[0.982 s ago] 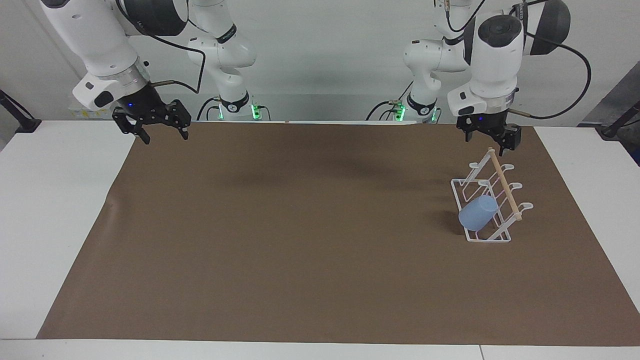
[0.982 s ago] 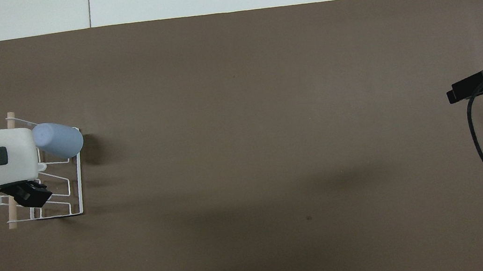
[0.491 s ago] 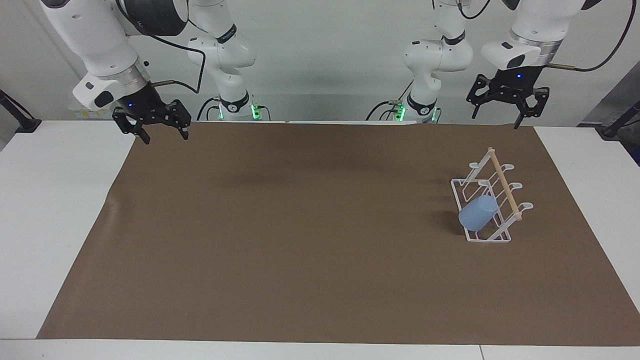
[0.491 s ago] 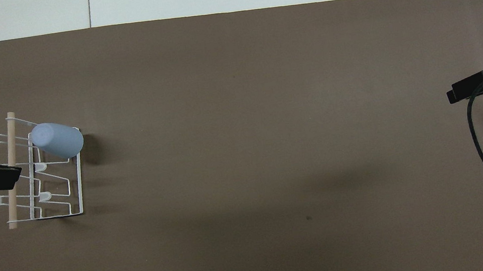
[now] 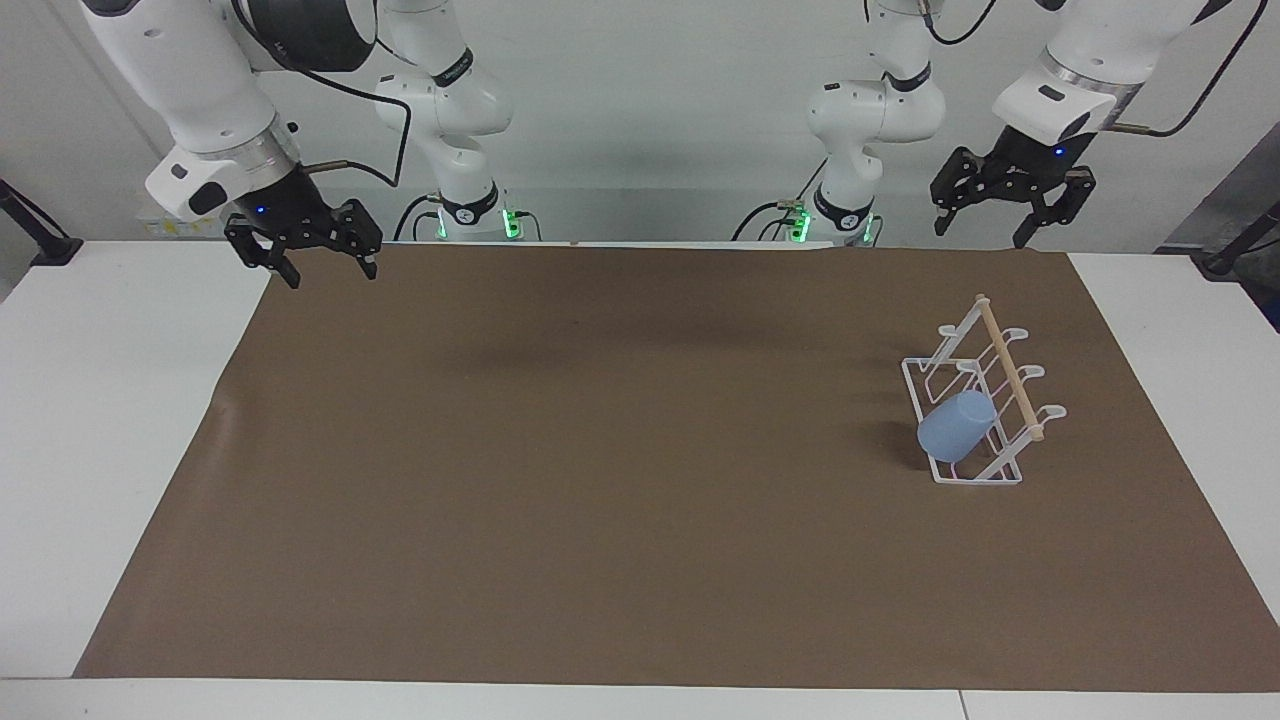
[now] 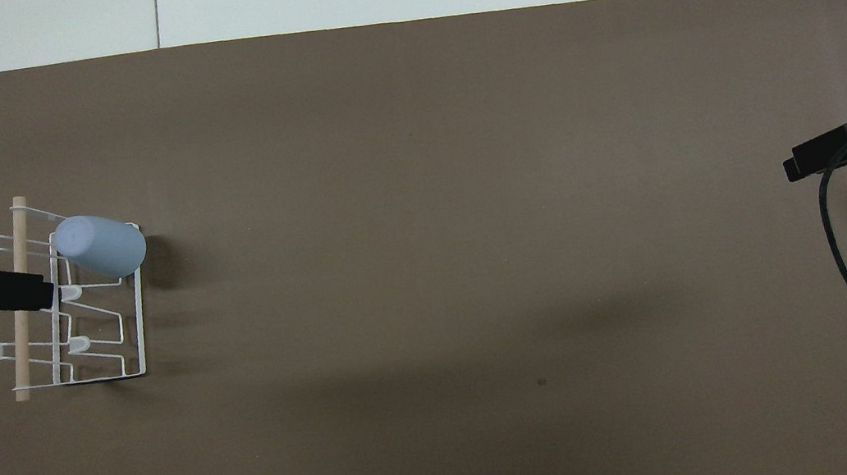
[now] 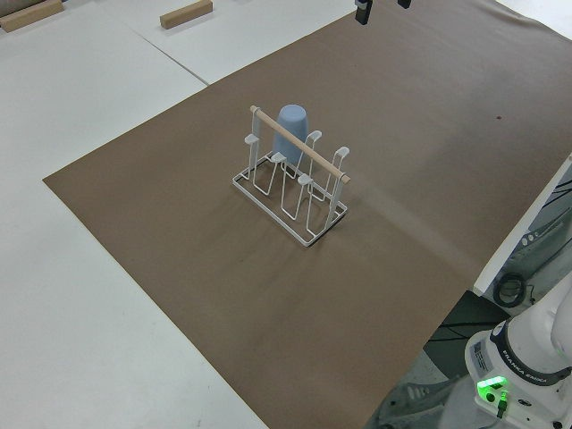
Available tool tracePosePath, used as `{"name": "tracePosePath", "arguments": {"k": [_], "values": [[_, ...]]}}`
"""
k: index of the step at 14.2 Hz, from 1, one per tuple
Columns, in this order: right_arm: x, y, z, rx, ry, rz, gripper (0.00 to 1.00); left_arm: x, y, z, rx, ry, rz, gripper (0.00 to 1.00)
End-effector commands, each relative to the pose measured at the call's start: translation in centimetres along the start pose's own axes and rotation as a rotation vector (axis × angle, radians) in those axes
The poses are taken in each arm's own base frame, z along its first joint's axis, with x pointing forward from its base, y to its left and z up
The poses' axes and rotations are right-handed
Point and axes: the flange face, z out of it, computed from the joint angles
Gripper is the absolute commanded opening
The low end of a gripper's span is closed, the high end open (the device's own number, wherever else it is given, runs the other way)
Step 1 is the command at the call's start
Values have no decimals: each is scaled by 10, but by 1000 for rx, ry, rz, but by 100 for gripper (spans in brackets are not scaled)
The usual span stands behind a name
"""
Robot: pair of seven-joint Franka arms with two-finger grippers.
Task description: Hang cup on cup holder
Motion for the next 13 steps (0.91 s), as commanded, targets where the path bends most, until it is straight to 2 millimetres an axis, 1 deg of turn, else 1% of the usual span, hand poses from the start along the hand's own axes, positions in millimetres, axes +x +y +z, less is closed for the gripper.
{"name": "tracePosePath", "arguments": {"k": [1,2,3,6,7,8,9,10,11,13], "values": [[-9,-1,-1,18,-4,16,100,-14,-7,-5,-12,-16,-22,100],[-9,-1,-1,18,-4,18,100,-15,-17,-5,-16,-15,-37,100],[-9,-1,-1,18,-4,16,100,-13,-14,-4,-16,-9,-26,100],[-9,-1,-1,18,-4,18,100,-9,-22,-3,-6,0,-44,100],[-9,-1,-1,18,-4,18,100,-5,-25,-1,7,2,-45,100],[-9,-1,-1,18,-4,16,100,1,-30,8,6,-23,-54,100],[-9,-1,0,18,-6,18,100,5,-42,8,6,-36,-74,100],[-9,-1,-1,18,-4,18,100,12,-46,8,9,-45,-80,100],[-9,-1,-1,18,-4,16,100,18,-44,6,20,-45,-75,100],[-9,-1,-1,18,-4,16,100,14,-42,0,42,-43,-68,100]]}}
